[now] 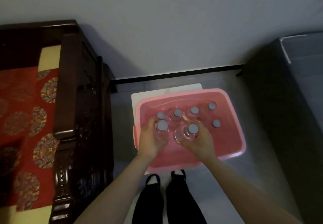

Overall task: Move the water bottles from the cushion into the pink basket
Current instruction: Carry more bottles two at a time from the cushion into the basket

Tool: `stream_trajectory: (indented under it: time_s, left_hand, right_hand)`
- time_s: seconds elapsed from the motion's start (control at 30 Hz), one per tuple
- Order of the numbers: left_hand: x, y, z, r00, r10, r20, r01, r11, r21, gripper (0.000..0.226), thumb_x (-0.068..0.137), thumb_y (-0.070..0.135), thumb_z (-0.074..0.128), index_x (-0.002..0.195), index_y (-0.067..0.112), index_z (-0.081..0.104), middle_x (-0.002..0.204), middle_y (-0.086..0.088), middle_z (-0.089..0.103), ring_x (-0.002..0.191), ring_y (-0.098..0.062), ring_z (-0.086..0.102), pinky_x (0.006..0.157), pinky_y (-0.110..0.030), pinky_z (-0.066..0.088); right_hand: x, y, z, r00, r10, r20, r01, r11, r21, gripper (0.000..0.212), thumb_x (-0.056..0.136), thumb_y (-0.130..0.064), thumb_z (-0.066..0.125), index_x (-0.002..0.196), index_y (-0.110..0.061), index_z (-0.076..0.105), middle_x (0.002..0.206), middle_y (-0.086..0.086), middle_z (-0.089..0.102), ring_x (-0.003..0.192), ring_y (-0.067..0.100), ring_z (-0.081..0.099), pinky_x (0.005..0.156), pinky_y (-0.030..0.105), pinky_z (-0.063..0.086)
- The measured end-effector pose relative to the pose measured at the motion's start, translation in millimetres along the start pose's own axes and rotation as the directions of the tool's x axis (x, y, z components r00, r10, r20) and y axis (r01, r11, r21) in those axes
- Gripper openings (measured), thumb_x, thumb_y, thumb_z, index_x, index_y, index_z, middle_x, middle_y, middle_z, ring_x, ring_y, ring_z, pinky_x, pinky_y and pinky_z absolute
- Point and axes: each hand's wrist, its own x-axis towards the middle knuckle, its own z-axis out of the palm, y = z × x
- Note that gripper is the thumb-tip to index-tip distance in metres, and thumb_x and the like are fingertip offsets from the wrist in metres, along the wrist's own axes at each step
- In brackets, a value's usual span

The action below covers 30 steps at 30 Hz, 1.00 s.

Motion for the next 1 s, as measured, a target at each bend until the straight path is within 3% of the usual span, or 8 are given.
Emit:
stream_trajectory:
  time_s: [0.2, 0.3, 0.47, 0.67, 0.8, 0.93, 1.0]
  left_hand:
    - [24.6, -22.1, 39.4, 0.983, -0.181, 0.018, 0.179, 0.982, 0.059, 0.054, 0.065, 0.006, 0.073, 0.11, 0.016, 0.047, 0.104, -0.002, 0.065, 0.092, -0.021, 0.063, 0.071, -0.02, 0.043]
    - [28.7, -39.3, 56.4, 0.966, -0.256, 0.021, 0.253, 0.963, 0.095, 0.063, 0.066, -0.001, 0.069, 0.122, 0.012, 0.045, 0.118, -0.009, 0.058, 0.105, -0.027, 0.058, 0.083, -0.024, 0.044]
    - [32.1, -55.1, 73.8, 0.955, -0.294, 0.033, 0.286, 0.946, 0.155, 0.065, 0.065, -0.005, 0.072, 0.122, 0.011, 0.045, 0.128, -0.013, 0.043, 0.115, -0.029, 0.048, 0.094, -0.026, 0.037]
    - [32.5, -56.3, 75.6, 0.972, -0.236, 0.021, 0.232, 0.966, 0.117, 0.057, 0.068, -0.001, 0.074, 0.119, 0.009, 0.049, 0.121, -0.012, 0.045, 0.106, -0.025, 0.049, 0.085, -0.013, 0.031]
    - [33.3, -57.9, 75.1, 0.968, -0.25, 0.025, 0.247, 0.964, 0.098, 0.053, 0.07, 0.004, 0.074, 0.117, 0.009, 0.048, 0.118, -0.01, 0.046, 0.103, -0.026, 0.051, 0.083, -0.017, 0.034]
    - [29.2, -53.6, 61.9, 0.969, -0.231, 0.083, 0.211, 0.957, 0.198, 0.061, 0.076, 0.003, 0.068, 0.13, 0.01, 0.041, 0.123, -0.015, 0.049, 0.104, -0.035, 0.056, 0.081, -0.026, 0.04]
    - [25.2, -47.0, 51.9, 0.981, -0.137, 0.14, 0.083, 0.938, 0.336, 0.062, 0.084, 0.008, 0.062, 0.139, 0.017, 0.035, 0.128, -0.013, 0.048, 0.099, -0.036, 0.06, 0.078, -0.035, 0.047]
  right_hand:
    - [30.3, 24.2, 30.1, 0.987, -0.091, 0.133, 0.114, 0.978, -0.174, 0.046, 0.056, -0.015, 0.076, 0.097, -0.019, 0.055, 0.098, -0.003, 0.063, 0.089, 0.023, 0.056, 0.067, 0.034, 0.044]
    - [44.6, 33.9, 43.5, 0.982, -0.091, 0.165, 0.125, 0.97, -0.207, 0.041, 0.058, -0.016, 0.073, 0.093, -0.02, 0.053, 0.096, 0.0, 0.064, 0.087, 0.026, 0.058, 0.066, 0.037, 0.046]
    - [59.2, 47.8, 58.0, 0.979, -0.071, 0.19, 0.11, 0.973, -0.201, 0.039, 0.061, -0.017, 0.072, 0.097, -0.016, 0.055, 0.099, 0.005, 0.066, 0.086, 0.028, 0.063, 0.067, 0.036, 0.048]
    - [58.8, 57.2, 59.0, 0.978, -0.061, 0.198, 0.096, 0.98, -0.173, 0.044, 0.059, -0.006, 0.071, 0.1, -0.014, 0.058, 0.099, 0.006, 0.066, 0.086, 0.029, 0.064, 0.07, 0.04, 0.051]
    - [57.6, 55.3, 55.4, 0.976, -0.096, 0.198, 0.139, 0.967, -0.216, 0.039, 0.063, -0.007, 0.068, 0.101, -0.013, 0.06, 0.099, 0.007, 0.064, 0.086, 0.031, 0.063, 0.068, 0.042, 0.051]
    - [50.6, 45.2, 40.5, 0.944, -0.259, 0.205, 0.317, 0.885, -0.341, 0.035, 0.065, -0.005, 0.068, 0.097, -0.017, 0.063, 0.097, 0.002, 0.063, 0.083, 0.028, 0.061, 0.053, 0.036, 0.048]
    - [49.0, 37.9, 33.0, 0.88, -0.391, 0.268, 0.472, 0.783, -0.407, 0.036, 0.059, -0.001, 0.073, 0.091, -0.016, 0.065, 0.092, -0.001, 0.063, 0.083, 0.025, 0.061, 0.047, 0.031, 0.046]
